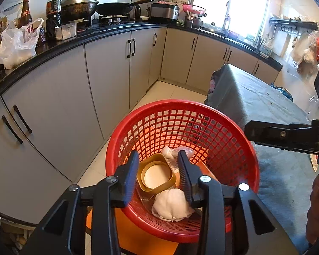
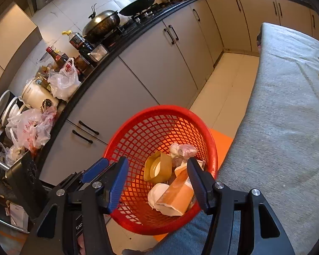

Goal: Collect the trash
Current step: 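Open both grippers to drop the container and box into the basket, then move both grippers back to the table toward the wipe pack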

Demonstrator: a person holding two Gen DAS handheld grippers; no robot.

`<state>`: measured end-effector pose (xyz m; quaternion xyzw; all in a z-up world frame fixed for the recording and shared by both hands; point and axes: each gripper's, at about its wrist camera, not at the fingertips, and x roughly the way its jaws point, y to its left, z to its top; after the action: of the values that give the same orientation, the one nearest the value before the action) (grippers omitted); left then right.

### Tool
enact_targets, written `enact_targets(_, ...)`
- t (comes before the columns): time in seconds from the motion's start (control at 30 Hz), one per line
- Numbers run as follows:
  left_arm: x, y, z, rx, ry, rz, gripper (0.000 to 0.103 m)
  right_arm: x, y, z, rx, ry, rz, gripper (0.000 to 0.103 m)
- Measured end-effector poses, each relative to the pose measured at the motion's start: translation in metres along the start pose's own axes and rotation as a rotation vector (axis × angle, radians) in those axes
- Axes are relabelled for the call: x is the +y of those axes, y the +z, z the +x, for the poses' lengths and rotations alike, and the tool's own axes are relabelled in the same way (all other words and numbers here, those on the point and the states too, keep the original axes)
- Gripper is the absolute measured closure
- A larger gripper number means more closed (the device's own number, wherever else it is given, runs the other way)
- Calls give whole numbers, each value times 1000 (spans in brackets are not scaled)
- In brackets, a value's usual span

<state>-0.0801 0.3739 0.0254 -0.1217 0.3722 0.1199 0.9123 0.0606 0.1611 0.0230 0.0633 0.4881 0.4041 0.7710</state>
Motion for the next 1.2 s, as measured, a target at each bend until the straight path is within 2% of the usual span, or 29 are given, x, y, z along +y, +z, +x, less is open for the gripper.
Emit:
enact_targets(0.13, -3, 0, -4, -10, 5, 4, 61, -2, -3, -10, -15, -1, 8, 37)
enact_targets(0.53, -11, 0, -18, -29, 15, 9, 53, -12, -14, -33, -39, -12, 21, 36)
enact_targets(0.9, -20, -1, -29, -56, 31, 19, 40, -18, -26, -52, -66, -41, 12, 34)
enact_targets(1.0, -25, -2, -33, -74, 39, 27, 35, -21, -33, -62, -93, -78, -4, 32)
enact_targets(1.2, -51, -6, -40, -92, 24, 80, 32, -41, -48, -79, -101, -76, 33, 29)
